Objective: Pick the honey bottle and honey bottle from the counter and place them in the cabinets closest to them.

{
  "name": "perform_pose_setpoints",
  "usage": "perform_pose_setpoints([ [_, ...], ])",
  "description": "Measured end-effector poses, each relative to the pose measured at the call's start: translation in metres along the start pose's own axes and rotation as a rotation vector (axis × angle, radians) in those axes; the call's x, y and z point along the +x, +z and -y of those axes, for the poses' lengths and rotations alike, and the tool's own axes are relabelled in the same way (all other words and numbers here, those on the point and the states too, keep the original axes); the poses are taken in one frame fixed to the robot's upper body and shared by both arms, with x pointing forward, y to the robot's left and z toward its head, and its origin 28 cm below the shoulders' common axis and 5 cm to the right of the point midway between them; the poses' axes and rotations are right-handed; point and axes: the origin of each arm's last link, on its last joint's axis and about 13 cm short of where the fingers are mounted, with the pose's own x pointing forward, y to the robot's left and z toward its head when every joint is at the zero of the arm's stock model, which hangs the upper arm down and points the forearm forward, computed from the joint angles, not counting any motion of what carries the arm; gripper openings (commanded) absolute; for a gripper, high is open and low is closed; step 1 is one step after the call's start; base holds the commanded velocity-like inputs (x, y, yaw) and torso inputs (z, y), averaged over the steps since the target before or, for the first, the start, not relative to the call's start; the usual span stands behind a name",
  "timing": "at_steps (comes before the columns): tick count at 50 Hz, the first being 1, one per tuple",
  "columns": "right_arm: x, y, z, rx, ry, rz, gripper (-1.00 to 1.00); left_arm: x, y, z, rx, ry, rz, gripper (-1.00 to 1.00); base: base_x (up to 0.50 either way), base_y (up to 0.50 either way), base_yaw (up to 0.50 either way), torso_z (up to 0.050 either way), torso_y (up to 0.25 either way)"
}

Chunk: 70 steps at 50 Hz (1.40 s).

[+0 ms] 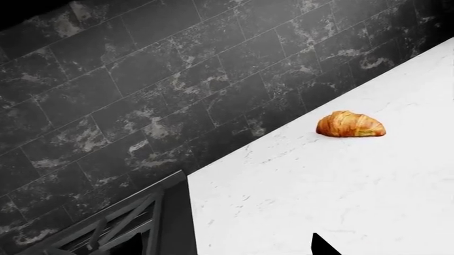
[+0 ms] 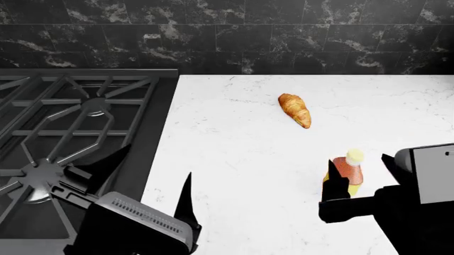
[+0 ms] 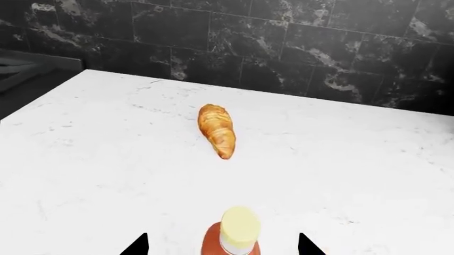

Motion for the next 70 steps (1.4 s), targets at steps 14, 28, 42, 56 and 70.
perform_pose_setpoints([
  [14, 0.015, -0.011, 0.003, 0.026, -0.004, -0.072, 1.00, 0.000, 0.001, 0.001, 0.000, -0.004, 0.001, 1.00, 0.00, 0.00, 0.00, 0.000, 0.000],
  [28, 0.025, -0.021, 0.005, 0.041, 0.001, -0.128, 1.00, -0.001, 0.002, 0.002, -0.001, -0.005, 0.006, 1.00, 0.00, 0.00, 0.00, 0.000, 0.000],
  [42, 0.031, -0.031, 0.006, 0.070, -0.006, -0.127, 1.00, -0.002, 0.002, 0.002, -0.002, -0.006, 0.008, 1.00, 0.00, 0.00, 0.00, 0.000, 0.000],
  [56, 0.034, -0.047, 0.004, 0.102, -0.018, -0.034, 1.00, -0.003, 0.003, 0.003, -0.001, -0.009, 0.008, 1.00, 0.00, 0.00, 0.00, 0.000, 0.000],
  [70, 0.035, -0.053, 0.002, 0.089, -0.008, 0.003, -1.00, -0.003, 0.005, 0.004, 0.001, -0.011, 0.012, 1.00, 0.00, 0.00, 0.00, 0.000, 0.000],
])
